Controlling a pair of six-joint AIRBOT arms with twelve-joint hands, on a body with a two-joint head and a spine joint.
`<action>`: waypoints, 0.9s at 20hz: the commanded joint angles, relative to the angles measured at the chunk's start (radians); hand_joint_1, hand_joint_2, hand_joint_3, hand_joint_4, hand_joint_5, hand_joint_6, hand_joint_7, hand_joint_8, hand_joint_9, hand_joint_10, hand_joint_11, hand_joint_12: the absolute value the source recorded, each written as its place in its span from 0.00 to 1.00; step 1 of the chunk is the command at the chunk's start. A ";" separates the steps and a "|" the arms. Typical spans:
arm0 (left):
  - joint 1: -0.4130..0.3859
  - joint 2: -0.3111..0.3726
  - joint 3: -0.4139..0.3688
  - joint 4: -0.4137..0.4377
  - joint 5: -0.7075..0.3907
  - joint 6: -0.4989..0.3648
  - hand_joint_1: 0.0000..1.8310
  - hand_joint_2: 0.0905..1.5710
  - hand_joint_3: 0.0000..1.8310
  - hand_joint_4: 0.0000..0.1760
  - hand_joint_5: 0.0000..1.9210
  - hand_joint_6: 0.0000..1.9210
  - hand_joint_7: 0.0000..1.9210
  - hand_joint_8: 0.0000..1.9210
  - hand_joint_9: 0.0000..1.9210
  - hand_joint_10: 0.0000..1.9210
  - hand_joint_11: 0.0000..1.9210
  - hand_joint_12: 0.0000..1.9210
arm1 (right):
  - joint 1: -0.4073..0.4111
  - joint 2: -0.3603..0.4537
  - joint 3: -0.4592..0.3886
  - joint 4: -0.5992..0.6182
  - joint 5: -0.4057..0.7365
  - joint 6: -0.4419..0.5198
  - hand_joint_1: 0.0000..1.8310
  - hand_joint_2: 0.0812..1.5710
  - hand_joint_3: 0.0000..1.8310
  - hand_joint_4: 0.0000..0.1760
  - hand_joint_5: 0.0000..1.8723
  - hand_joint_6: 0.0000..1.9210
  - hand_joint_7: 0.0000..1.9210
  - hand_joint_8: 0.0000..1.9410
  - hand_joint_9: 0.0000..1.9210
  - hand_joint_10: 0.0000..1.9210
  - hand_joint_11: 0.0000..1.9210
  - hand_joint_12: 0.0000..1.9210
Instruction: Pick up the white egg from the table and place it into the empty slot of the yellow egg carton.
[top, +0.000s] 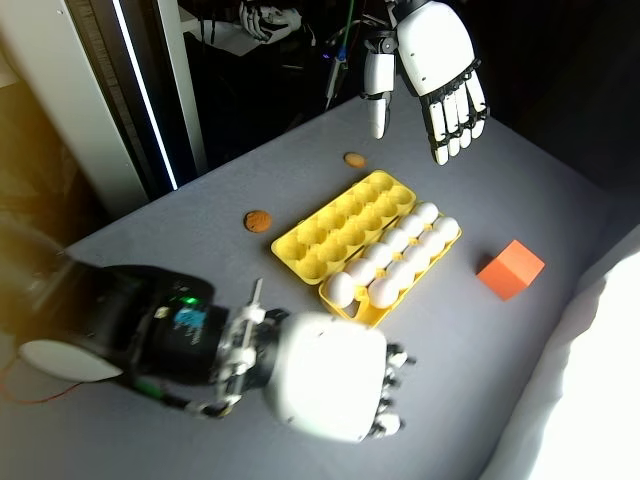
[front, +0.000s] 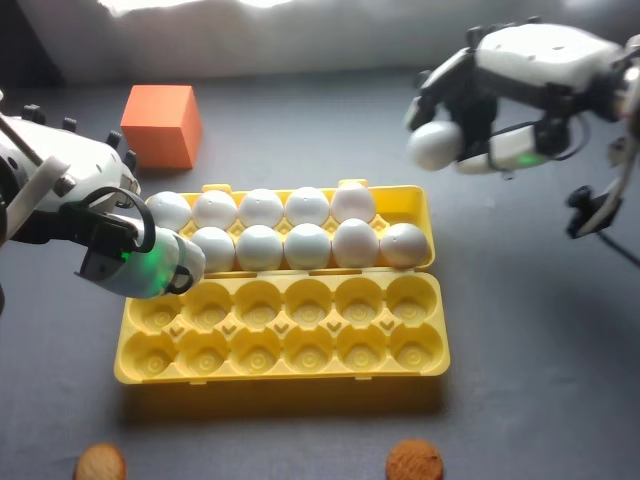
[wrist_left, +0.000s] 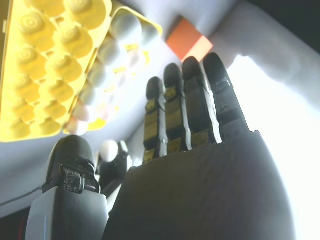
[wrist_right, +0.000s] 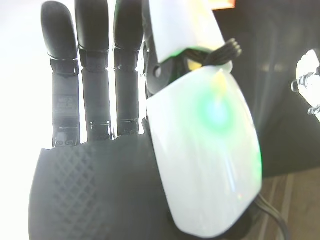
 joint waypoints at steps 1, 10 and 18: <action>-0.012 0.012 -0.002 0.083 0.005 0.005 0.00 0.78 0.00 0.00 0.14 0.00 0.15 0.00 0.12 0.00 0.00 0.25 | 0.014 0.007 0.003 0.020 0.085 0.009 0.76 0.67 0.00 0.00 0.53 0.44 0.55 0.48 0.50 0.58 0.34 0.69; -0.012 0.012 -0.002 0.083 0.007 0.006 0.00 0.78 0.00 0.00 0.15 0.00 0.17 0.01 0.14 0.01 0.00 0.27 | -0.022 -0.048 0.003 0.022 0.093 0.004 0.75 0.68 0.00 0.00 0.50 0.47 0.55 0.49 0.48 0.61 0.33 0.73; -0.012 0.012 -0.002 0.083 0.007 0.007 0.00 0.78 0.00 0.00 0.15 0.00 0.16 0.00 0.14 0.00 0.00 0.27 | -0.028 -0.051 0.003 0.022 0.110 -0.022 0.67 0.72 0.00 0.00 0.44 0.60 0.52 0.54 0.44 0.36 0.24 0.73</action>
